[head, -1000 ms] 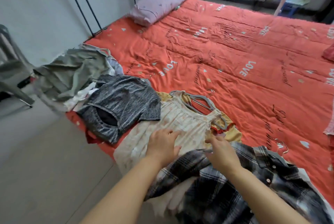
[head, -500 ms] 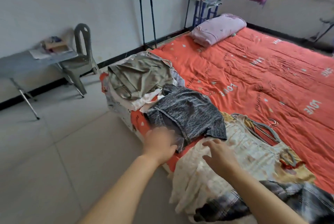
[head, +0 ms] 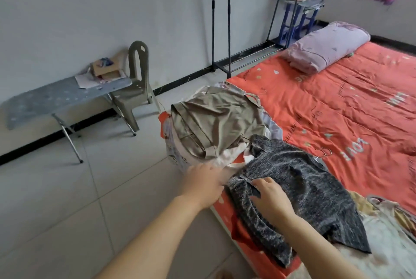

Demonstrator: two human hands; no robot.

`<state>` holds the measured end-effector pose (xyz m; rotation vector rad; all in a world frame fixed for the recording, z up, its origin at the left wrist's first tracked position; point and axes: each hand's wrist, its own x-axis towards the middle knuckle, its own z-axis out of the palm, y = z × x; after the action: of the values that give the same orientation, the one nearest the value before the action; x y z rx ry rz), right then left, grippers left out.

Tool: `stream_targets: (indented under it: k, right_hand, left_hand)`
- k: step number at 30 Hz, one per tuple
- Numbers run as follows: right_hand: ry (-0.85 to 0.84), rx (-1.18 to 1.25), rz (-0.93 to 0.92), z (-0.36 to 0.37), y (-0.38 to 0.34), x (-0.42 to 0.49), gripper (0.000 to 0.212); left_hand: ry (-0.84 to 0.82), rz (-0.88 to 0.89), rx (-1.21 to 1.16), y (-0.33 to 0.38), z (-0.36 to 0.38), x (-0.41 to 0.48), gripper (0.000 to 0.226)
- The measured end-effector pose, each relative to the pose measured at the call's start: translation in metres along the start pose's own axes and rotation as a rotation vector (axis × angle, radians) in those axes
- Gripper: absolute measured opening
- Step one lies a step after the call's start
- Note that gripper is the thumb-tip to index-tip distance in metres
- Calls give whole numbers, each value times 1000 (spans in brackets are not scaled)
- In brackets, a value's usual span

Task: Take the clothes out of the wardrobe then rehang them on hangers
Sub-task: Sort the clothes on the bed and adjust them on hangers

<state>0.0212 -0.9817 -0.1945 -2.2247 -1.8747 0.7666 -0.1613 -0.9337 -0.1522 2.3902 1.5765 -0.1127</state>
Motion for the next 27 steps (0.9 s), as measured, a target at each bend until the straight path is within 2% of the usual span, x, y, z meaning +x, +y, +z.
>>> stream_targets:
  k: [10,20,27]
  right_hand:
    - [18,37,54,-22,-70,150,40]
    - [122,43,305,-24,-128,283,32]
    - [145,126,462,-36,-134,343,38]
  left_hand:
    - [-52,67,8,-95,-45,141,50]
    - [-106,324,42,-187,-91,302,52]
    - [-114,455,55,-202,-107,393,52]
